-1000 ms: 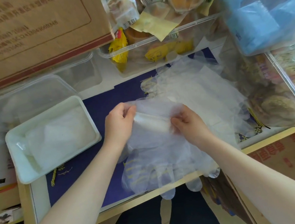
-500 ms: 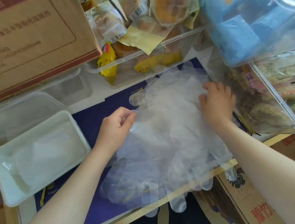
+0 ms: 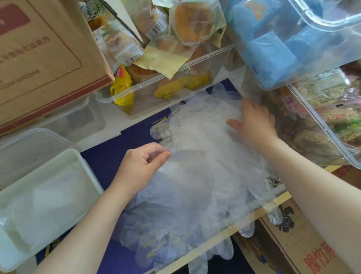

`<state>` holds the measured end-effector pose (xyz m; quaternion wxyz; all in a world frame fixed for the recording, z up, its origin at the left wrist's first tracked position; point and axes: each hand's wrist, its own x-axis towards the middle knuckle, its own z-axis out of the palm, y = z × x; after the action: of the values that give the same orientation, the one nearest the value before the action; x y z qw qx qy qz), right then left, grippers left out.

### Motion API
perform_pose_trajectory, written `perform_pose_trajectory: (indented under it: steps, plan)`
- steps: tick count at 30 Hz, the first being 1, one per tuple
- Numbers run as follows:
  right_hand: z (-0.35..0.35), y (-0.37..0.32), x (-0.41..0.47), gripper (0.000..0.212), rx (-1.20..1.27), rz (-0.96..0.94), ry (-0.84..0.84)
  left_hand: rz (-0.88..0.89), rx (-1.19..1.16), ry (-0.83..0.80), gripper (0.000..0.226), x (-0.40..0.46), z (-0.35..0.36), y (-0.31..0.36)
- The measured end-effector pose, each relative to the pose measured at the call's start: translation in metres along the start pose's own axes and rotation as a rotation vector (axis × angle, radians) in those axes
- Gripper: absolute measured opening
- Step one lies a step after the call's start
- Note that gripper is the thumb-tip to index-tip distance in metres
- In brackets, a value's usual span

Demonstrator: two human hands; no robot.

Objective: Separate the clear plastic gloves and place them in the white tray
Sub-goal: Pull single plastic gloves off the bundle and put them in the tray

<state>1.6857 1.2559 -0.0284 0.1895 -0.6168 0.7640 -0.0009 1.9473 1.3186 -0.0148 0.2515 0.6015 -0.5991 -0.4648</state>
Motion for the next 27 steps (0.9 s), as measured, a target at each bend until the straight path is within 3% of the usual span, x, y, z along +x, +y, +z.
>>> perform_pose_trajectory:
  steps: [4, 7, 12, 14, 17, 20, 23, 27]
  plan:
    - [0.009, -0.001, 0.000, 0.012, 0.021, -0.067, 0.109, -0.003, 0.019, -0.014, 0.010, -0.001, 0.003, -0.005]
    - [0.002, -0.006, -0.004, 0.018, -0.060, -0.213, 0.233, 0.016, 0.021, -0.001, 0.011, -0.002, 0.002, -0.008]
    - [-0.020, -0.029, -0.016, 0.029, 0.160, -0.581, 0.403, 0.180, 0.003, 0.044, 0.025, -0.008, -0.002, 0.000]
    - [-0.032, -0.042, -0.019, 0.031, 0.126, -0.658, 0.500, 0.267, 0.001, 0.052, 0.036, -0.009, -0.006, 0.009]
    - [-0.059, -0.055, -0.027, 0.028, 0.274, -0.748, 0.571, 0.400, 0.044, 0.107, 0.031, -0.010, -0.016, 0.023]
    - [-0.088, -0.065, -0.040, 0.019, 0.521, -0.767, 0.372, 0.454, 0.030, 0.165, 0.029, -0.011, -0.029, 0.038]
    - [-0.107, -0.075, -0.052, 0.012, 0.606, -0.730, 0.102, 0.564, 0.134, 0.187, 0.026, -0.010, -0.044, 0.056]
    - [-0.124, -0.086, -0.065, 0.017, 0.680, -0.678, -0.038, 0.562, 0.102, 0.056, 0.014, -0.003, -0.059, 0.075]
